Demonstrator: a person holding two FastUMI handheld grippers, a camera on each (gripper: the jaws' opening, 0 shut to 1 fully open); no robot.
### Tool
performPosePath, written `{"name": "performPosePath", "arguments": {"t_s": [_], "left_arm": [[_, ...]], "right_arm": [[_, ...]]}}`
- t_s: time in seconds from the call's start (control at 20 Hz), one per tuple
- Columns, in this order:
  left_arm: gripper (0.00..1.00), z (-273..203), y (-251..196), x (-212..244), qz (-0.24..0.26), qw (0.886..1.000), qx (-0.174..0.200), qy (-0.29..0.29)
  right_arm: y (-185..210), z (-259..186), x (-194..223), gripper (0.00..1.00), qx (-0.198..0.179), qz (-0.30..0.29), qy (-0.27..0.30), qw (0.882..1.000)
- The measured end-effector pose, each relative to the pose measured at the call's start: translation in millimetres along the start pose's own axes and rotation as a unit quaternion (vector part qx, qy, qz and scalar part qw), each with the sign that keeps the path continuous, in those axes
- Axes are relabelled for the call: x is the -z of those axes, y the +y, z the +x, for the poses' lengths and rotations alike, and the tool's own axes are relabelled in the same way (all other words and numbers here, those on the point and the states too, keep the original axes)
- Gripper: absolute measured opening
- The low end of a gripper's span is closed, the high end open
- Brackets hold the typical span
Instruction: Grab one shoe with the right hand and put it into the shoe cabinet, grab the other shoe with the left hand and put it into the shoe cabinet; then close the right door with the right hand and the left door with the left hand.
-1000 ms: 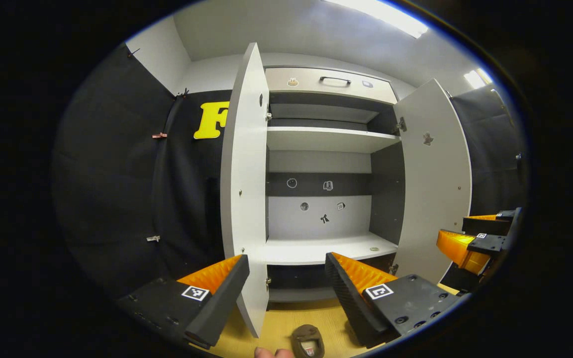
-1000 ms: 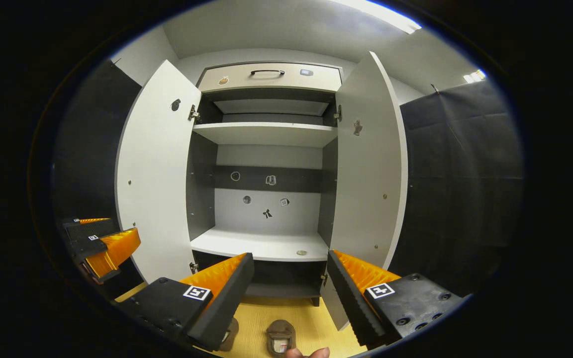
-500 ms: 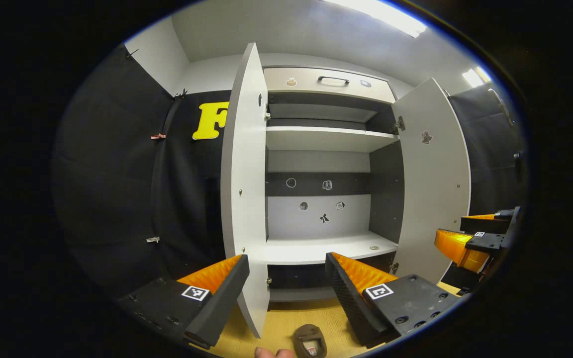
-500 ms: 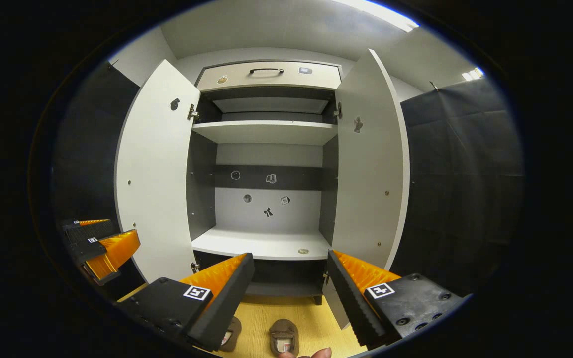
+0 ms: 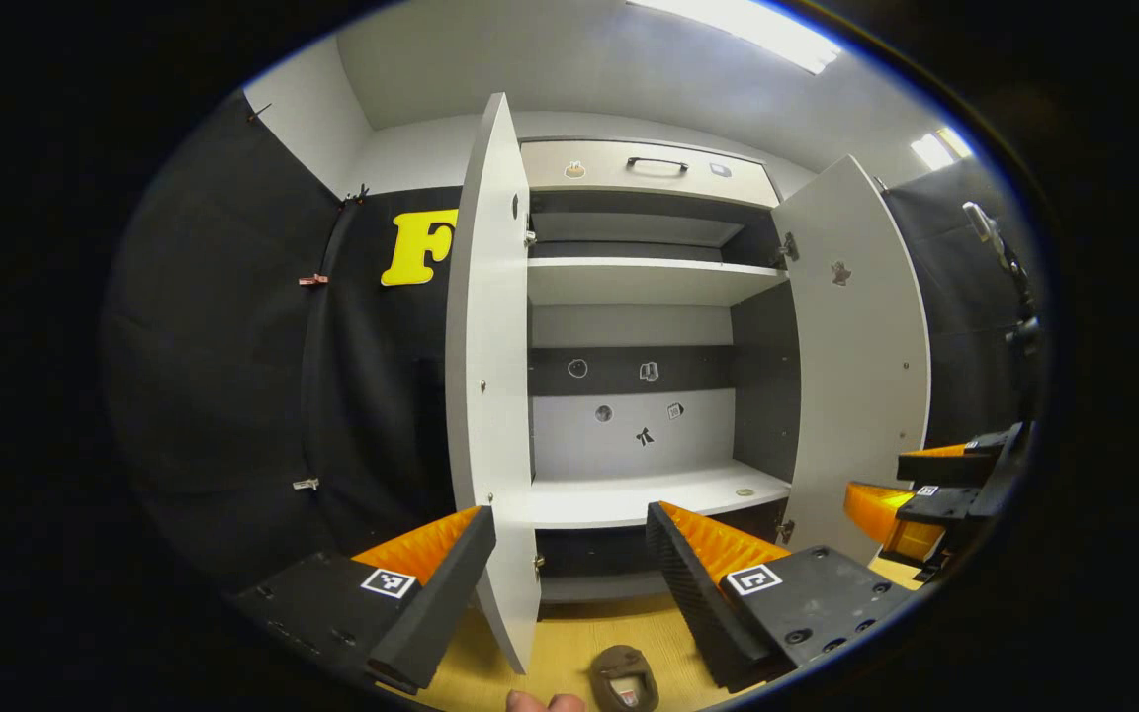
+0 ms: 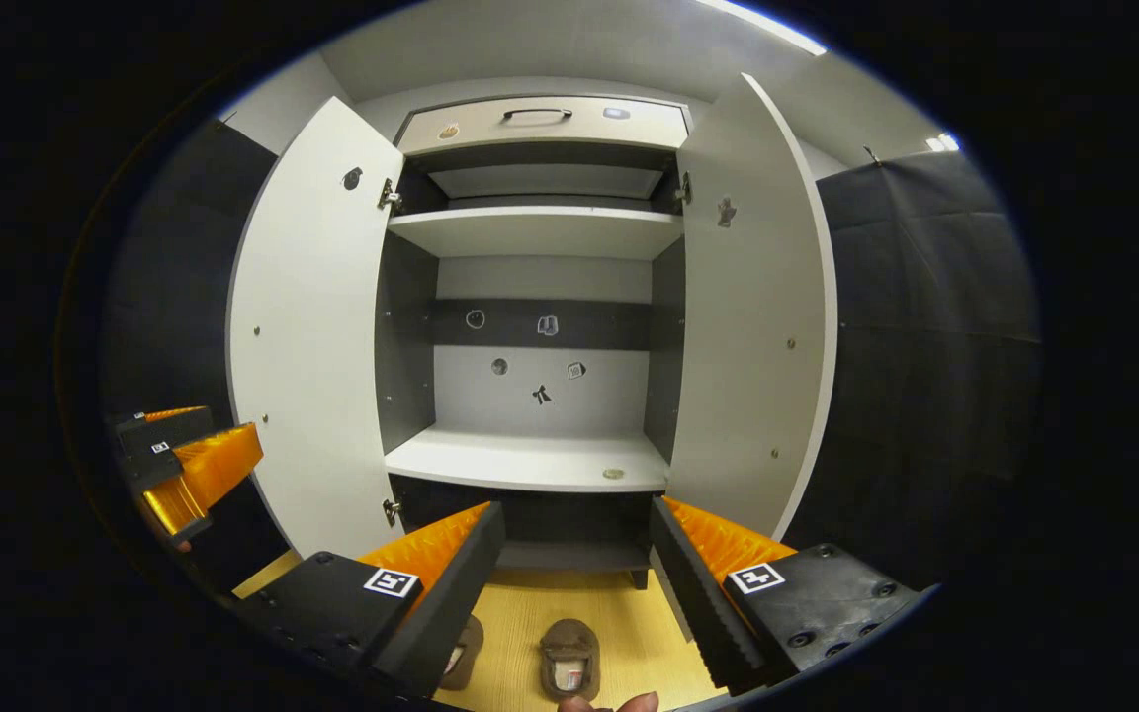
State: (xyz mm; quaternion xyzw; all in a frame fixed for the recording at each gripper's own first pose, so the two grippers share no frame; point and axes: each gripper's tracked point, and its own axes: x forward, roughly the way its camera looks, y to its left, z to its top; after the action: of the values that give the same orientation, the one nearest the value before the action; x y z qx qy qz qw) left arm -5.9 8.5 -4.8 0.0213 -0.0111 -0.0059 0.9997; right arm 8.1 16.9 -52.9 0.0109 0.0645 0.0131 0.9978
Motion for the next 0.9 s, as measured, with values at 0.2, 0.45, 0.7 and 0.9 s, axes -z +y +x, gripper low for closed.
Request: {"name": "performPosePath", "arguments": {"t_s": [0.2,0.45,0.7,0.9], "left_arm": [[0.98,-6,4,16,0.007,1.000,-0.006,0.009],[0.98,-10,15,43,0.013,0.999,-0.014,0.035],[0.98,-12,22,69,0.007,0.998,-0.023,0.061],[0.98,-14,21,88,-0.003,0.996,-0.026,0.080]], "right_arm": [[13,0,71,0.98,-0.022,0.008,0.090,0.996],[26,3,183,0.98,-0.042,0.026,0.219,0.974],[31,9,274,0.99,-0.044,0.049,0.316,0.946],[30,30,335,0.99,-0.036,0.056,0.354,0.933]]}}
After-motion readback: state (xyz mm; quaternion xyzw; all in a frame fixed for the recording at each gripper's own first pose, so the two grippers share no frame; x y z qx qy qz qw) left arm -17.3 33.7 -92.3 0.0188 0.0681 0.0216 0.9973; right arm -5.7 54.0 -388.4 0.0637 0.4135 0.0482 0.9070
